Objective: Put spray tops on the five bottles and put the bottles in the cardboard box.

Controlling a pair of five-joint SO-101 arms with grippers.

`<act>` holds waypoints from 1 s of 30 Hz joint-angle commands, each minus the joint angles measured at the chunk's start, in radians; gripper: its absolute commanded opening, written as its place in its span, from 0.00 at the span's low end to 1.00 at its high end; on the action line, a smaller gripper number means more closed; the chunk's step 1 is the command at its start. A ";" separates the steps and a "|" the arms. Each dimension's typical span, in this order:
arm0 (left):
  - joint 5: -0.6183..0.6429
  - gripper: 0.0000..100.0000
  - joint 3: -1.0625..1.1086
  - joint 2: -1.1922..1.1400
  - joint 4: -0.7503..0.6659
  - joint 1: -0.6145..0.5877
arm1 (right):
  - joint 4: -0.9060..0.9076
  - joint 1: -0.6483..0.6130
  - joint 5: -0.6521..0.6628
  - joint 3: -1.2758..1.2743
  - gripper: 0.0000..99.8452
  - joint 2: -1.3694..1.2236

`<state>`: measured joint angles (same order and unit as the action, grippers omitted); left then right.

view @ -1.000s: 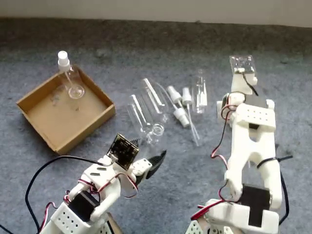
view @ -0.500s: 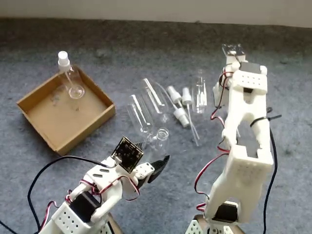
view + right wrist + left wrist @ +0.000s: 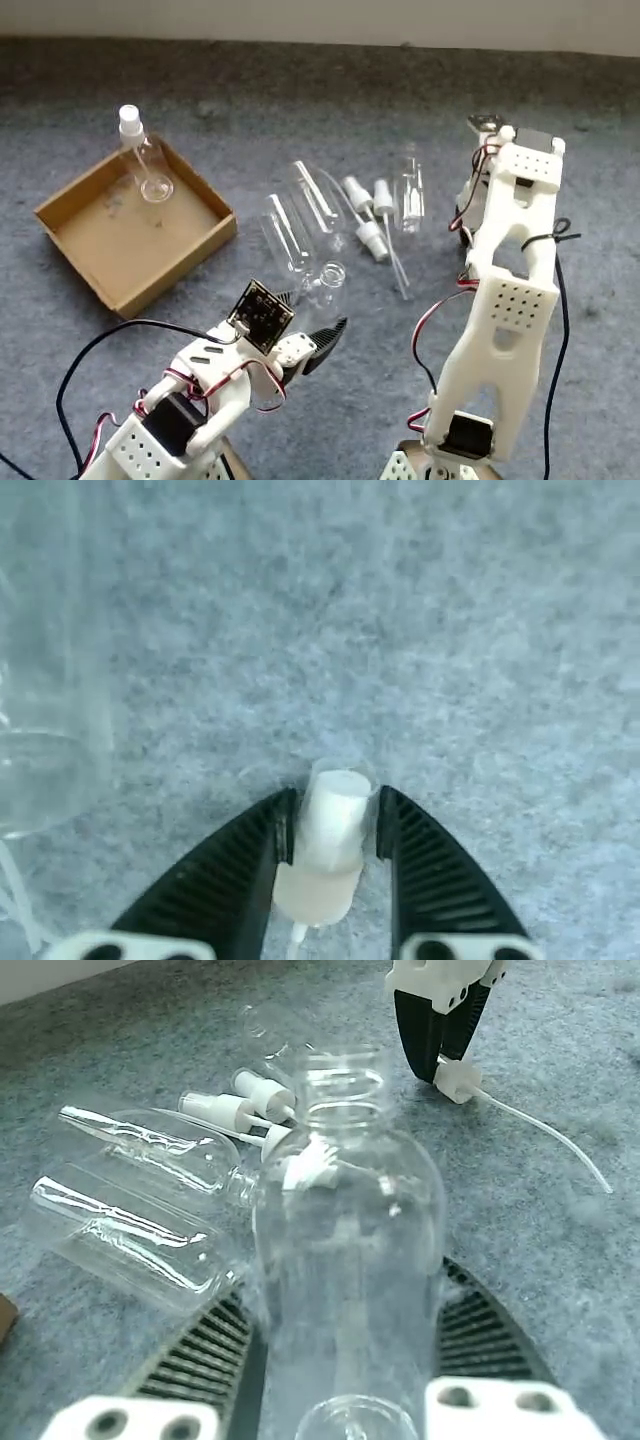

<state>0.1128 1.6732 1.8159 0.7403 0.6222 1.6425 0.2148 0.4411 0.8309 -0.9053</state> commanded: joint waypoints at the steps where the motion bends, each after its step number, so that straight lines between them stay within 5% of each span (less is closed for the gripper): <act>1: -0.008 0.03 0.022 0.005 0.003 0.015 | 0.021 0.015 0.014 0.101 0.12 -0.007; 15: -0.008 0.03 0.022 0.005 0.003 0.007 | 0.119 0.005 0.011 0.111 0.10 -0.016; 30: -0.008 0.03 0.022 0.005 0.003 0.010 | 0.127 0.005 0.009 0.101 0.19 0.070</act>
<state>0.1128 1.6732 1.8159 0.7403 0.6222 1.7469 0.2133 0.4442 0.8907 -0.9421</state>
